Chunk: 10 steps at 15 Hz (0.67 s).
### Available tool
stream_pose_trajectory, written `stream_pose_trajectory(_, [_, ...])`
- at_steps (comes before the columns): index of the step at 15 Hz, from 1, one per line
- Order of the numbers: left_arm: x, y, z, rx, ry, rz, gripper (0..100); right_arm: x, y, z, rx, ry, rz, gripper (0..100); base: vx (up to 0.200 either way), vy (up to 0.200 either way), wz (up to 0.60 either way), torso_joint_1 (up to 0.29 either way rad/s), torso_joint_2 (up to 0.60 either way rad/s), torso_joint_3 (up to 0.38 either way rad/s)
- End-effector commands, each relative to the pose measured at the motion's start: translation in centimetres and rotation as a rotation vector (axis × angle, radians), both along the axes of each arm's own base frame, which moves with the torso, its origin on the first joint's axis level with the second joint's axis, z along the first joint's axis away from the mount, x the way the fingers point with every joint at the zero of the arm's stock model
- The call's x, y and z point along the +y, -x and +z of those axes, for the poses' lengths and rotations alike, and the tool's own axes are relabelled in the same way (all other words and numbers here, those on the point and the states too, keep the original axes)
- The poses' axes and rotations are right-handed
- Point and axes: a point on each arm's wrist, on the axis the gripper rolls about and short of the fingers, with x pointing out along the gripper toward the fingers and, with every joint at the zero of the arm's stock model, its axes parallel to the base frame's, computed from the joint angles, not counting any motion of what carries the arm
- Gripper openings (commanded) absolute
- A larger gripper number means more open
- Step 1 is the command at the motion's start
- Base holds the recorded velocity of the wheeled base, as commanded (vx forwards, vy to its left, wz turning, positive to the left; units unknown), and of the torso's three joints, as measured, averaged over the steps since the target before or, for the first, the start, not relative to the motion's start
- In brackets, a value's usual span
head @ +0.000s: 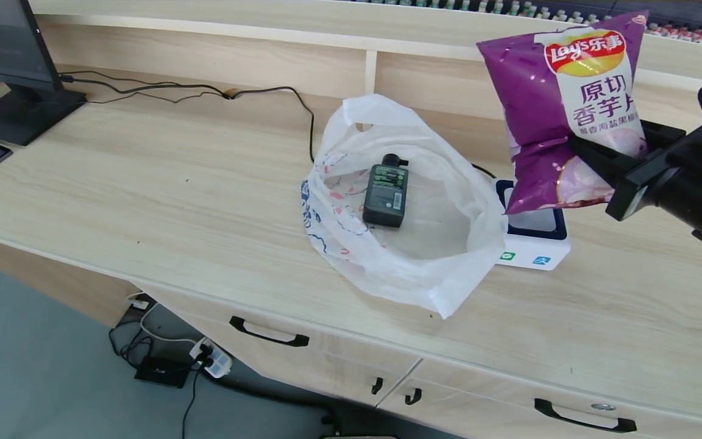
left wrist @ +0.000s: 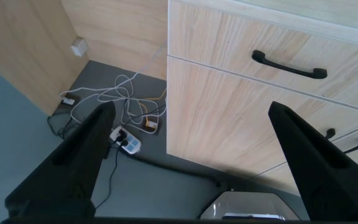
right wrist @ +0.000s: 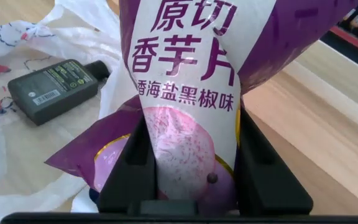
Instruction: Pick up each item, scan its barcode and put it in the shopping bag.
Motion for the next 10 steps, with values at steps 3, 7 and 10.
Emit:
stream_pose_trajectory(3, [0.0, 0.0, 0.0, -0.002, 0.000, 0.000, 100, -0.3, 0.7, -1.8, 0.044, 0.050, -0.007, 0, 0.000, 0.000, 0.00, 0.000, 0.00, 0.000])
stream_pose_trajectory(7, [0.0, 0.0, 0.0, -0.002, 0.003, 0.000, 100, -0.7, 1.2, -2.5, 0.067, 0.053, -0.020, 0, 0.000, 0.000, 0.00, 0.000, 0.00, 0.000])
stream_pose_trajectory(10, [0.0, 0.0, 0.0, -0.001, 0.005, 0.000, 100, -0.8, 1.2, -2.5, 0.067, 0.050, -0.023, 0, 0.000, 0.000, 0.00, 0.000, 0.00, 0.000])
